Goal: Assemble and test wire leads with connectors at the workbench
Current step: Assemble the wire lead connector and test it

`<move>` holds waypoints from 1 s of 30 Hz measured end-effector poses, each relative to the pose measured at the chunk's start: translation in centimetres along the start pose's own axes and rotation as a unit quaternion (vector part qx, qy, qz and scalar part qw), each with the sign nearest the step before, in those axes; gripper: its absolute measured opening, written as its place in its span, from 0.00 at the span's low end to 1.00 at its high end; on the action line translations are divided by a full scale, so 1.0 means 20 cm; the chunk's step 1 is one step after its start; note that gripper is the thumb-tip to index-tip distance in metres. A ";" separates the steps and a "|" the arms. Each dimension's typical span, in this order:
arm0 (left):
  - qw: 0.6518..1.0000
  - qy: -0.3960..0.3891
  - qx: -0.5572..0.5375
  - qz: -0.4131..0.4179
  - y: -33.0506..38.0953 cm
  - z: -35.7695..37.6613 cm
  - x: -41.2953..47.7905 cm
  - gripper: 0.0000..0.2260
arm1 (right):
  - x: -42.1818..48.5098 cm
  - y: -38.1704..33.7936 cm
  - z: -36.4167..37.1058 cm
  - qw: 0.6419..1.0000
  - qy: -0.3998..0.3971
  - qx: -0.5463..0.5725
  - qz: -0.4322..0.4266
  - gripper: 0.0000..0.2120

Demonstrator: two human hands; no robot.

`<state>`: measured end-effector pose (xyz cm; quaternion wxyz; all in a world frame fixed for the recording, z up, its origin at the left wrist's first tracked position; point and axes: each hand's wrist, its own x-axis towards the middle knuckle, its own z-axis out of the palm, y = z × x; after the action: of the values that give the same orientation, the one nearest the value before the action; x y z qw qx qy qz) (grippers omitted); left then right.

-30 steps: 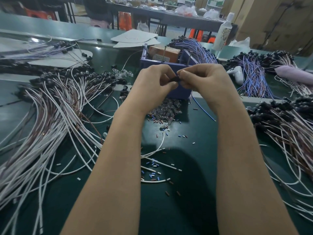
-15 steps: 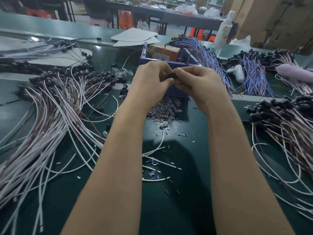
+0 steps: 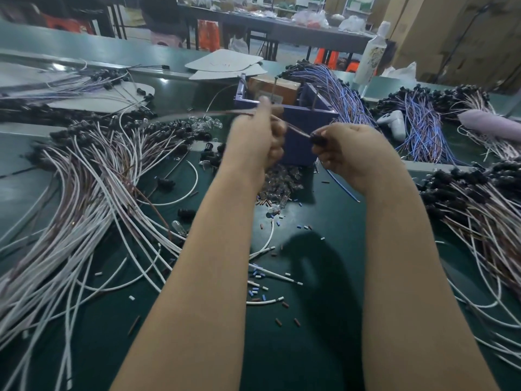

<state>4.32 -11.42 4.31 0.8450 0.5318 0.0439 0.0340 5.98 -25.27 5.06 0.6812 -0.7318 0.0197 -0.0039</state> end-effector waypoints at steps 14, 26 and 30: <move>0.871 -0.043 0.461 0.163 0.09 -0.04 -0.04 0.15 | -0.06 -0.03 0.10 0.991 -0.071 -0.080 -0.076 0.16; 0.849 -0.212 0.483 0.032 0.03 -0.02 -0.05 0.11 | -0.01 -0.03 0.02 0.986 0.068 0.125 -0.091 0.06; 0.869 -0.100 0.480 0.068 0.03 -0.06 -0.01 0.11 | 0.02 -0.01 -0.02 0.985 0.148 0.057 -0.071 0.08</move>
<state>3.96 -10.08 4.36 0.4810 0.8741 -0.0663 0.0123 6.41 -25.56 5.36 0.7095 -0.6825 0.0681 -0.1618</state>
